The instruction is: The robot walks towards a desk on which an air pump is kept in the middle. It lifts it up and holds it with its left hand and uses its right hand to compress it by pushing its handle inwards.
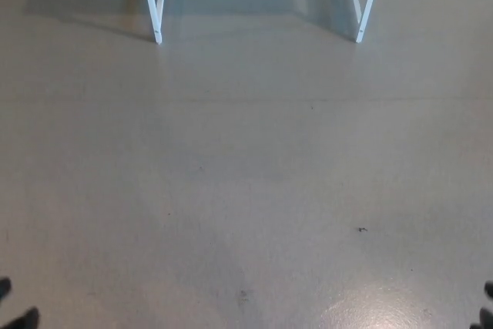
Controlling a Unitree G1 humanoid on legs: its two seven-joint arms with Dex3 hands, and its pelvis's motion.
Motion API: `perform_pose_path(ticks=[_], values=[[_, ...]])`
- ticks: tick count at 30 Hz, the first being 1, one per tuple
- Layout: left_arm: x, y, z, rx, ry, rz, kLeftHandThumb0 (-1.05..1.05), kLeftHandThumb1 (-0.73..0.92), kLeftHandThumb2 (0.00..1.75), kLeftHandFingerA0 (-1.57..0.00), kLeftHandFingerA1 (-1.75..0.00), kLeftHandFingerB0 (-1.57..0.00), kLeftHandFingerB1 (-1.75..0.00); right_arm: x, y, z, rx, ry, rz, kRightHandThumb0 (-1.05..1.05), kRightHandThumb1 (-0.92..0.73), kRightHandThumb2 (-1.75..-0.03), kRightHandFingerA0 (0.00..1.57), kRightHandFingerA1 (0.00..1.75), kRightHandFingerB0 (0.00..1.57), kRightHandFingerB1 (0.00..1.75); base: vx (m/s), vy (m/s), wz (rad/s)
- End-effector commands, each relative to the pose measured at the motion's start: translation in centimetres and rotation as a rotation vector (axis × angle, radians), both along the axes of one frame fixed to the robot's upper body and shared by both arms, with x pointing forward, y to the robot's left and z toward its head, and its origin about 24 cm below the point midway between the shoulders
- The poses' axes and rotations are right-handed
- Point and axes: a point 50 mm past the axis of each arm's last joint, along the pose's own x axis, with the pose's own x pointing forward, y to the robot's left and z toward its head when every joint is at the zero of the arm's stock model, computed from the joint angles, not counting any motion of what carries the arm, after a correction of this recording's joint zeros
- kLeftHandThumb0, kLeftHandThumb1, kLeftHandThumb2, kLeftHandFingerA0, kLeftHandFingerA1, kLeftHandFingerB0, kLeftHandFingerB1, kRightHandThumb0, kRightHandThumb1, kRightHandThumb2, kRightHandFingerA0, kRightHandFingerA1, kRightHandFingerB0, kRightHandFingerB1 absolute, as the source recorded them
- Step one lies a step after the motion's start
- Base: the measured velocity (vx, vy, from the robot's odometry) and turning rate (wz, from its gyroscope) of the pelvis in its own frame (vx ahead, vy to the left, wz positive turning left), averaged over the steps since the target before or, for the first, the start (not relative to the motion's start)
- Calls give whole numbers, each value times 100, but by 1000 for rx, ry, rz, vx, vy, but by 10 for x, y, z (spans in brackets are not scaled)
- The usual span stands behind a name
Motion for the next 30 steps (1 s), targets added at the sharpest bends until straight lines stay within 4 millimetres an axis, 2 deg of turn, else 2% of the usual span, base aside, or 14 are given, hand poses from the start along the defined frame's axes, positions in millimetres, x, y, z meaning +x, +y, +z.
perform_pose_path(ticks=[1, 11, 17, 24, 25, 26, 30], values=[[2, 7, 11, -280, -180, 151, -3, 55, 97, -24, -56, -15, -49, 4, -13, 18, 184, -191, -174, -26, -70, -60, 66, 49, 46, 41, 0, 0, 0], [-4, 7, 11, -300, -169, 140, -6, 52, 95, -20, -54, -13, -48, 1, -12, 18, 177, -182, -150, -29, -69, -60, 64, 48, 46, 41, 103, 45, 11], [-5, 7, 11, -303, -162, 138, -6, 49, 93, -25, -56, -15, -49, 2, -12, 18, 188, -182, -160, -28, -67, -59, 67, 48, 51, 42, 112, 90, -7], [-7, 5, 10, -297, -154, 136, -7, 49, 93, -26, -57, -18, -50, 1, -12, 17, 189, -175, -145, -28, -69, -60, 72, 51, 50, 42, 255, 300, -13], [-8, 5, 10, -288, -146, 141, -12, 69, 61, -36, -44, -30, -33, 0, -11, 16, 183, -170, -145, -28, -67, -59, 78, 54, 51, 43, 231, 185, 1], [-9, 5, 9, -289, -144, 141, -7, 50, 93, -25, -56, -16, -49, 0, -11, 16, 181, -166, -146, -27, -68, -60, 80, 56, 50, 43, 238, 145, 3], [-12, 4, 8, -298, -138, 136, -7, 53, 95, -23, -55, -17, -49, 0, -10, 15, 177, -158, -140, -27, -68, -60, 81, 58, 52, 44, 227, 46, 11]])
